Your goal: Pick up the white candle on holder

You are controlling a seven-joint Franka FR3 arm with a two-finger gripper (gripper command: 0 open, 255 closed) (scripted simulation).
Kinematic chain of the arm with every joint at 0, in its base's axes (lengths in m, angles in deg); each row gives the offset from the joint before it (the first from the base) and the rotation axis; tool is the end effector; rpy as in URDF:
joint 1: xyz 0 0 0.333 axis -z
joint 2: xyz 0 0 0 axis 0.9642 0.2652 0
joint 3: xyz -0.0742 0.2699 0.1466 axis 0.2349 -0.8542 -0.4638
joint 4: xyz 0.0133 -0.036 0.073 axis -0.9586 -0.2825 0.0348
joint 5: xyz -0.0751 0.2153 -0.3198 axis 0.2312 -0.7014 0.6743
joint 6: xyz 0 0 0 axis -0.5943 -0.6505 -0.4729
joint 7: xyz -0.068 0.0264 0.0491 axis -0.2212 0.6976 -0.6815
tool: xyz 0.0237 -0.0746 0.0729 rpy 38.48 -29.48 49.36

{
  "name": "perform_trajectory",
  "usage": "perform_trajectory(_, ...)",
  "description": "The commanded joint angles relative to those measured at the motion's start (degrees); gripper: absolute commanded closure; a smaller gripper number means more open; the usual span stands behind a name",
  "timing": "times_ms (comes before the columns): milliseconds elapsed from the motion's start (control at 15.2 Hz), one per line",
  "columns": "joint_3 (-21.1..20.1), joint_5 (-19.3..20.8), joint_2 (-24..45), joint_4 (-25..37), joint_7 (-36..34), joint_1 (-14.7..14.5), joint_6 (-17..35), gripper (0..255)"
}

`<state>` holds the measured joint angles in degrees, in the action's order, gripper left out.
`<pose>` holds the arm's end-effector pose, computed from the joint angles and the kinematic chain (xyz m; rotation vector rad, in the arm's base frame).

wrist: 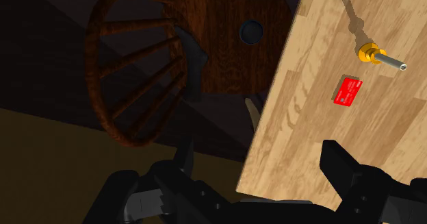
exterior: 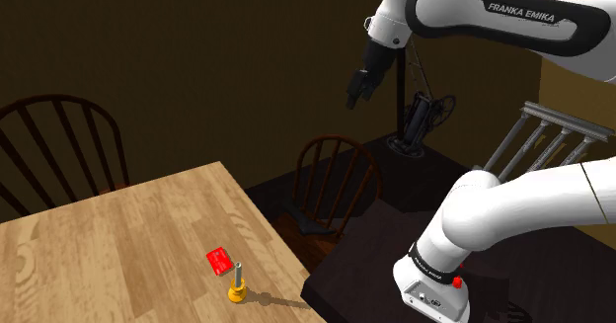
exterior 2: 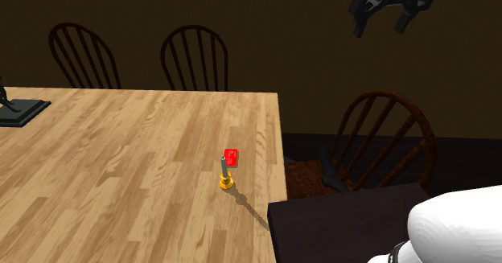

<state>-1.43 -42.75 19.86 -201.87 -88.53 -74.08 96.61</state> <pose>0.3320 0.0252 0.6148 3.0975 0.0487 0.2182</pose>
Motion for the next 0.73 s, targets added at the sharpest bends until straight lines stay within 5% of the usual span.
perform_trajectory(0,0.0,0.0,0.0,0.0,0.0,0.0,0.0,0)
perform_trajectory(660,-8.5,-4.9,3.1,-11.5,-7.3,-4.2,15.2,0)
